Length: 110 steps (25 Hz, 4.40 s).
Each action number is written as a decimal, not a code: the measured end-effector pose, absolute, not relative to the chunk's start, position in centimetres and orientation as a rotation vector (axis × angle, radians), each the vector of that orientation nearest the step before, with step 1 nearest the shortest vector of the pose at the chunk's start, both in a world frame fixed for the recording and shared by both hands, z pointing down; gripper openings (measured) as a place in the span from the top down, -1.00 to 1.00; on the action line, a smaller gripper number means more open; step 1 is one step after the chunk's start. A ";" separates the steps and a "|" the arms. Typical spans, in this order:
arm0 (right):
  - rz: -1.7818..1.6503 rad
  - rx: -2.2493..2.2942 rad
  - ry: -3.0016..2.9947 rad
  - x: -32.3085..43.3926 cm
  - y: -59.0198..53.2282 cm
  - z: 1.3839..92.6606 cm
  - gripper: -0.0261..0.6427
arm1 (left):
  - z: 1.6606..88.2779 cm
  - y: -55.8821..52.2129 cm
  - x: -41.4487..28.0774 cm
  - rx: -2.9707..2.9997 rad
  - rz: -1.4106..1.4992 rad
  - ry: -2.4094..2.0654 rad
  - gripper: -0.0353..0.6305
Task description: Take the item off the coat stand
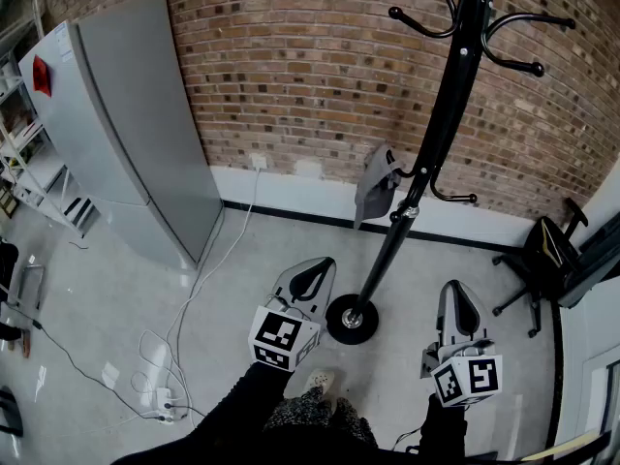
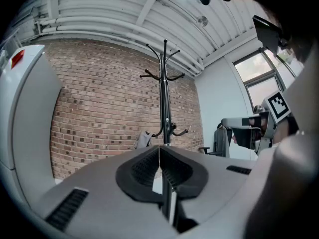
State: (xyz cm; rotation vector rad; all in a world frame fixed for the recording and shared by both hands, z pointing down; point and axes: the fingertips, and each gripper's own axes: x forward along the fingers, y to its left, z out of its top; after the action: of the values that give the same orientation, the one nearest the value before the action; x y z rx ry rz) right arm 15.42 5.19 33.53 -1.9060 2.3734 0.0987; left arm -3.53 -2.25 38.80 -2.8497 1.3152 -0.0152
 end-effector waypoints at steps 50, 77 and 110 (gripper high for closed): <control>0.070 -1.968 2.335 19.1 -8.9 34.5 0.89 | 46.5 -19.2 2.5 -2.905 -0.235 1.232 0.24; -0.034 -2.080 2.371 21.5 -7.7 39.6 0.89 | 61.2 -26.6 6.9 -2.827 -0.607 1.410 -0.09; -0.090 -2.075 2.457 21.7 -9.5 41.3 0.89 | 59.7 -32.7 4.8 -2.852 -0.483 1.685 0.76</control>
State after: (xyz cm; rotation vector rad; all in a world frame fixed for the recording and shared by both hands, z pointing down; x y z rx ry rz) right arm 21.71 -9.45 41.34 -2.0755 2.4569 -0.0905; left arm 4.78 -32.72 59.67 -2.8523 1.6854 -0.4833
